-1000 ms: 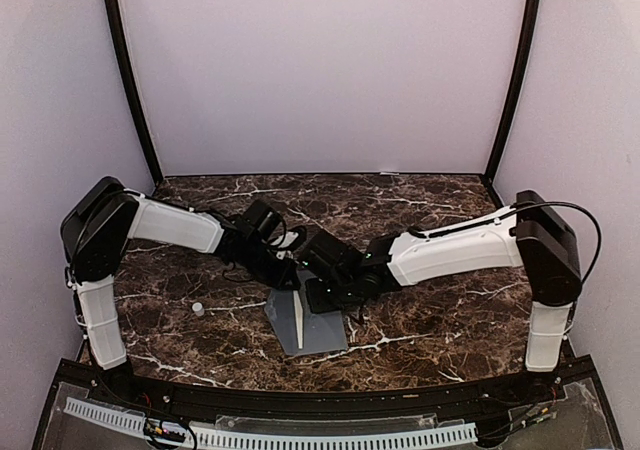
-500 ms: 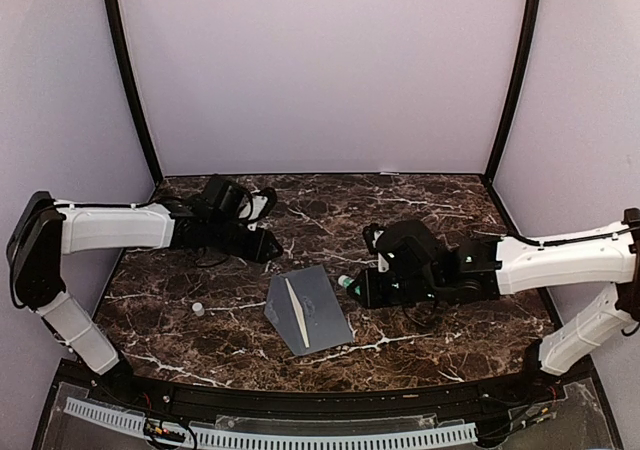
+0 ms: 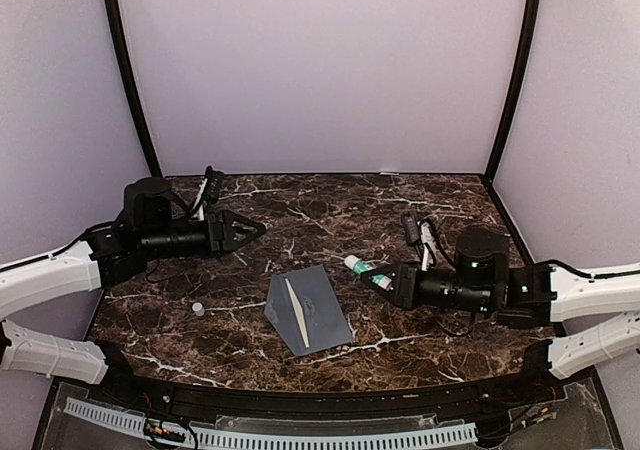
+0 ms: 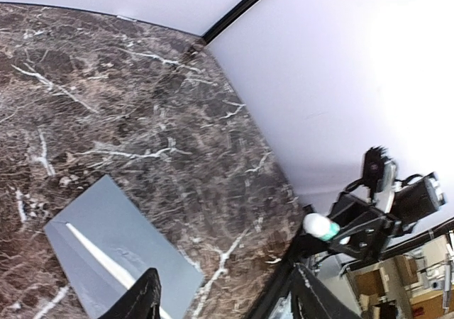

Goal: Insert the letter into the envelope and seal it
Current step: Paint the envelope at the center of the board.

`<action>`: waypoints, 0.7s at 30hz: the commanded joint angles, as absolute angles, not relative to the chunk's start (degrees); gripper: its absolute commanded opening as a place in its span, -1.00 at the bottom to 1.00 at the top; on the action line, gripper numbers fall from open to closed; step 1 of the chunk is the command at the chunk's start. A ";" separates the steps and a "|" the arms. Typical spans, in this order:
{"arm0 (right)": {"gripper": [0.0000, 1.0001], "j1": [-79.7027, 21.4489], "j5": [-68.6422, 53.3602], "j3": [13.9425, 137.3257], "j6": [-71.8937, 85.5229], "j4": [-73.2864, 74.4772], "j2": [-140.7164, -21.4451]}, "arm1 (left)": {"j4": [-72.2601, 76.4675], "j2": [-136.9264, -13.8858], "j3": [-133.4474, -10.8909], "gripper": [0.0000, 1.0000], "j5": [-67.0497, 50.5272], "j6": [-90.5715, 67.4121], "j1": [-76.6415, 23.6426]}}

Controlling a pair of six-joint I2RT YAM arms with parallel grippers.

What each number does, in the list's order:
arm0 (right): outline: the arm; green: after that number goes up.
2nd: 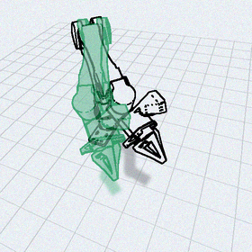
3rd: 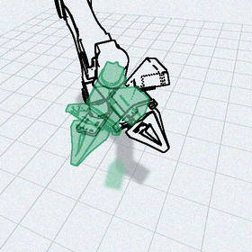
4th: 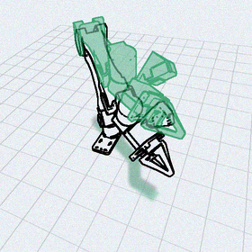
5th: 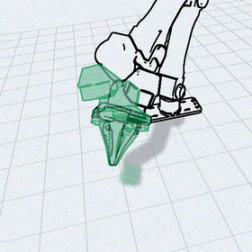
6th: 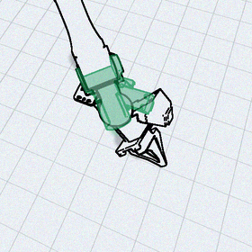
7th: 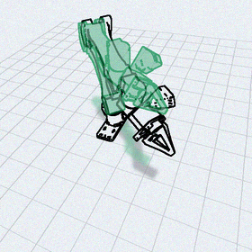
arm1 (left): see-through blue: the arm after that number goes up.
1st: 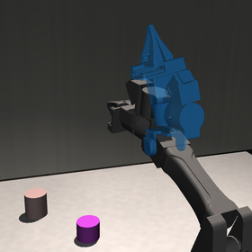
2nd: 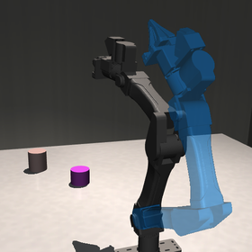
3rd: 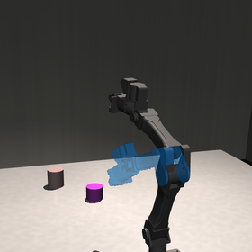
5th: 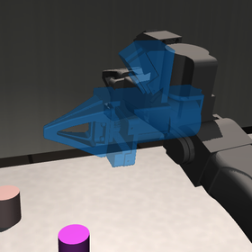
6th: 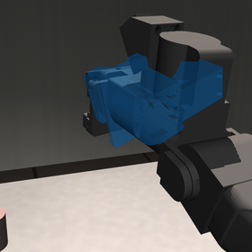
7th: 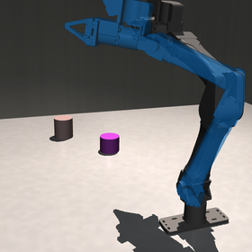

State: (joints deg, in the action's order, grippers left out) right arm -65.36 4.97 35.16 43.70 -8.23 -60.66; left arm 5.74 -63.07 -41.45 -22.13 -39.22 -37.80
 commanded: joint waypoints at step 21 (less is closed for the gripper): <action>-1.00 -66.95 1.62 24.08 42.79 -32.20 -56.87 | 2.36 -51.14 -23.76 0.53 -5.48 -61.31 -50.02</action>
